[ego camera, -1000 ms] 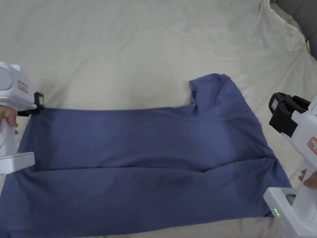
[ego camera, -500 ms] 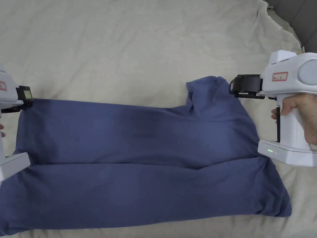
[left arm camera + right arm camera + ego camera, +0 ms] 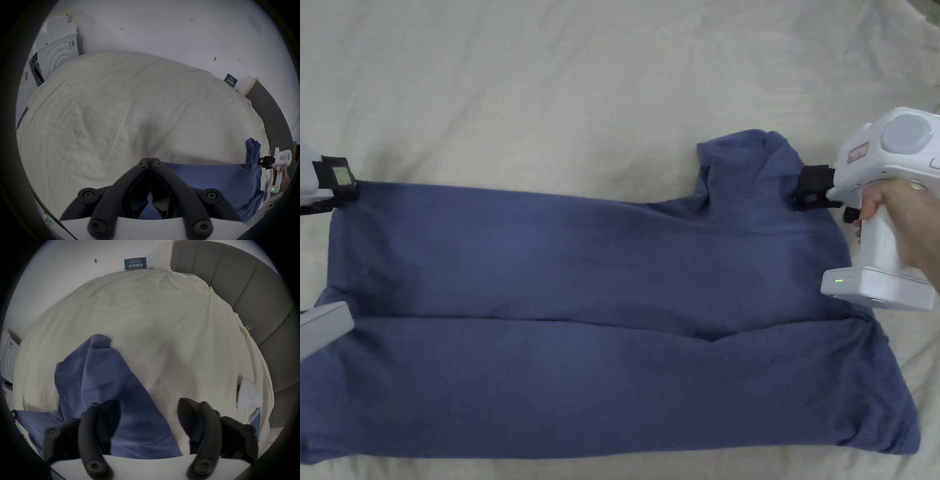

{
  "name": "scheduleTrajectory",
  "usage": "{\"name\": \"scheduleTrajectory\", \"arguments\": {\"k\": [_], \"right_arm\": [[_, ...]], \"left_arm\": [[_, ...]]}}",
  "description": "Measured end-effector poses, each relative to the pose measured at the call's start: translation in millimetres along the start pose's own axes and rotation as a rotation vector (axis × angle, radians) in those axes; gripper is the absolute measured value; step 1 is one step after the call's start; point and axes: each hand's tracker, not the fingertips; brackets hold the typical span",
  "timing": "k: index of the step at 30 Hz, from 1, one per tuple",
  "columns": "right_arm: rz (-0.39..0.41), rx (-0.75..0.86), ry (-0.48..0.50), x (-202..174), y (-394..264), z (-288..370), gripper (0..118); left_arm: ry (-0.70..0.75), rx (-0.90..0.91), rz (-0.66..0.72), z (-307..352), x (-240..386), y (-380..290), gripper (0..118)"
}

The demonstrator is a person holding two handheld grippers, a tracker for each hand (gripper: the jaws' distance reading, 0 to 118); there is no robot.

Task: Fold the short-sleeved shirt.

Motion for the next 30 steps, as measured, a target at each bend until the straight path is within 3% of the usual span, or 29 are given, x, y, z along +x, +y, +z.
{"name": "scheduleTrajectory", "arguments": {"k": [3, 4, 5, 11, 20, 30], "right_arm": [[0.002, 0.013, 0.03, -4.5, -0.5, -0.5, 34], [0.006, 0.017, 0.034, -6.1, -0.7, -0.7, 14], [0.003, 0.02, 0.042, -6.0, -0.1, -0.7, 4], [-0.02, 0.053, 0.083, 0.3, -1.8, 21.9, 1], [0.029, 0.241, 0.195, 23.1, -20.7, 122.4, 1], [-0.049, 0.348, 0.259, 78.3, -95.0, 199.1, 1]], "left_arm": [[0.001, 0.004, -0.002, -4.0, 0.7, -3.8, 0], [-0.001, 0.001, 0.0, -5.3, 0.2, -4.8, 0], [-0.003, -0.003, 0.006, -6.4, -0.9, -5.7, 0], [-0.002, -0.006, 0.021, -1.8, -8.2, -4.9, 0], [-0.041, 0.046, 0.038, 41.1, -18.7, -7.2, 0], [-0.087, 0.099, 0.06, 99.0, -40.0, -38.4, 0]]}}
